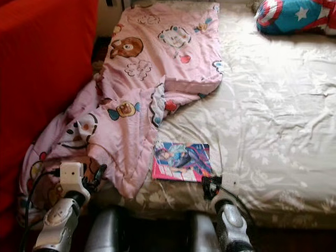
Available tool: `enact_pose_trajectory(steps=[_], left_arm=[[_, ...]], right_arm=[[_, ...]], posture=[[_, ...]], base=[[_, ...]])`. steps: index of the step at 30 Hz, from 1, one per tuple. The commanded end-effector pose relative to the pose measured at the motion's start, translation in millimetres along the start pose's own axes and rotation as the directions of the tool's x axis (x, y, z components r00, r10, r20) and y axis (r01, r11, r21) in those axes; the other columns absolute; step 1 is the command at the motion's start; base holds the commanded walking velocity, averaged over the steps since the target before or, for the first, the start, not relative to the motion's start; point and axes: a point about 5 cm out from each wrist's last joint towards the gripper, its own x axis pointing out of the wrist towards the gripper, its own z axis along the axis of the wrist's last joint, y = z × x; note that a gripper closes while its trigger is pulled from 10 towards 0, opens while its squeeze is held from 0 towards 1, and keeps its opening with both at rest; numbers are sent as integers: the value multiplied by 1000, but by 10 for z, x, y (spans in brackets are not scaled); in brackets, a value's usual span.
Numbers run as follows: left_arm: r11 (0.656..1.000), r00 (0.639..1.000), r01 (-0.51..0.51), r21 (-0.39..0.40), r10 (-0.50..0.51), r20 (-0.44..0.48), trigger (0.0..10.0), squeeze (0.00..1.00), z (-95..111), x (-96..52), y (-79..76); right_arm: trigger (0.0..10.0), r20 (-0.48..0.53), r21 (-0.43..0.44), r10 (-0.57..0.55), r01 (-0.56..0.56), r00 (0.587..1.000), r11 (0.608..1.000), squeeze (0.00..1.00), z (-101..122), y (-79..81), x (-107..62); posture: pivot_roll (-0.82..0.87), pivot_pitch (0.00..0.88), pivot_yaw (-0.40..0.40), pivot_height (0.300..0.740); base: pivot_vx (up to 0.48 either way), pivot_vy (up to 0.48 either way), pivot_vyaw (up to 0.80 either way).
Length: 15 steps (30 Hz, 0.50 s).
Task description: Clean up the room
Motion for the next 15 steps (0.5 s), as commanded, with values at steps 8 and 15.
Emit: enact_pose_trajectory(steps=[8,15], left_arm=[[1000,999,5,27,-4,-43,10000,0,-51,-202,46],[999,999,-2,43,4,-54,10000,0,-43,-272,101]], right_arm=[[10000,19,124,29,-31,999,992,0,58,14,34],[10000,1,241,118,-114,993,964,0,-12,112,29]], posture=[[111,349,12,589],[138,355,29,589]], base=[[0,0,0],[0,0,0]])
